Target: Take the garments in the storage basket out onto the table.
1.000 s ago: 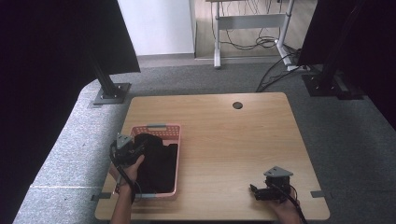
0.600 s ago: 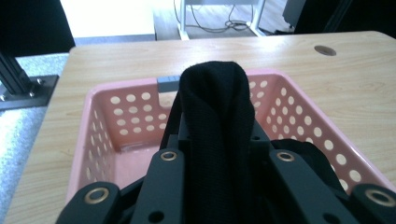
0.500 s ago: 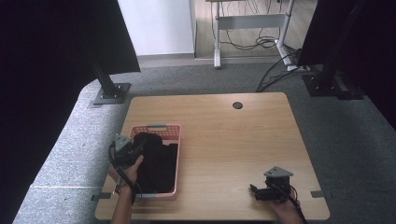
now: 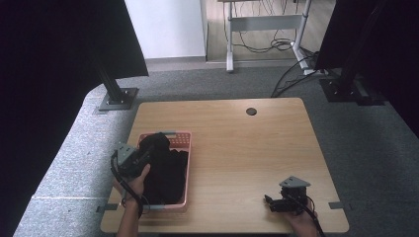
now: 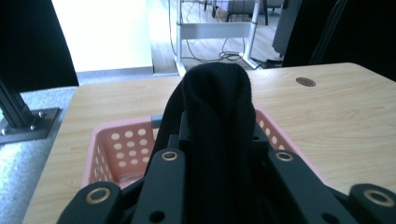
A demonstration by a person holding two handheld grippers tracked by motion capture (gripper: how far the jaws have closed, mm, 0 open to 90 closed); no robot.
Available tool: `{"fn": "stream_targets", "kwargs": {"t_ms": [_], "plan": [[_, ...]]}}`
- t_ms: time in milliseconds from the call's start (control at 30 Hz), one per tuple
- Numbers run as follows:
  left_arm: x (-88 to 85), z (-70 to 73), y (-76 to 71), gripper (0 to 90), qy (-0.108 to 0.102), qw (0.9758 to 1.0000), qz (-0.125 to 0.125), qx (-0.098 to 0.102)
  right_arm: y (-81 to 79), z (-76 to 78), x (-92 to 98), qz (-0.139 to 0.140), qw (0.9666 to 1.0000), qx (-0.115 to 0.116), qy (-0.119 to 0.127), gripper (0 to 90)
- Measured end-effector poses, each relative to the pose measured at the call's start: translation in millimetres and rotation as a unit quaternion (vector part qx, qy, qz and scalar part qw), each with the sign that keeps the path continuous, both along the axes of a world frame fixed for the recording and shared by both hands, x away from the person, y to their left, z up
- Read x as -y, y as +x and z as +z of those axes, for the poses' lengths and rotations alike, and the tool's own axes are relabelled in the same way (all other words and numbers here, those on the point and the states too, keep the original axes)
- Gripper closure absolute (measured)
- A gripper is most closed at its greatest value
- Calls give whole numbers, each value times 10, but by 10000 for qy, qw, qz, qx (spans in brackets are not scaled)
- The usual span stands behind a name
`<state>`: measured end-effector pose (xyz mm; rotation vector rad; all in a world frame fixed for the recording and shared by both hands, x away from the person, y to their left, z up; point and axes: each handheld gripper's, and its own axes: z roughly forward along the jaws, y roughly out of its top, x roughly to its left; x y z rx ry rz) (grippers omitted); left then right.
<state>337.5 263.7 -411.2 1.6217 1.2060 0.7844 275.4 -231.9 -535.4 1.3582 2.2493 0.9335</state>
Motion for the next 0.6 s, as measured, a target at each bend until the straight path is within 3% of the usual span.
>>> {"fn": "stream_targets", "kwargs": {"t_ms": [600], "plan": [[74, 349, -141, 756, 34, 9988, -180, 460, -1, 1, 1, -8, 10000, 6, 5, 33]]}}
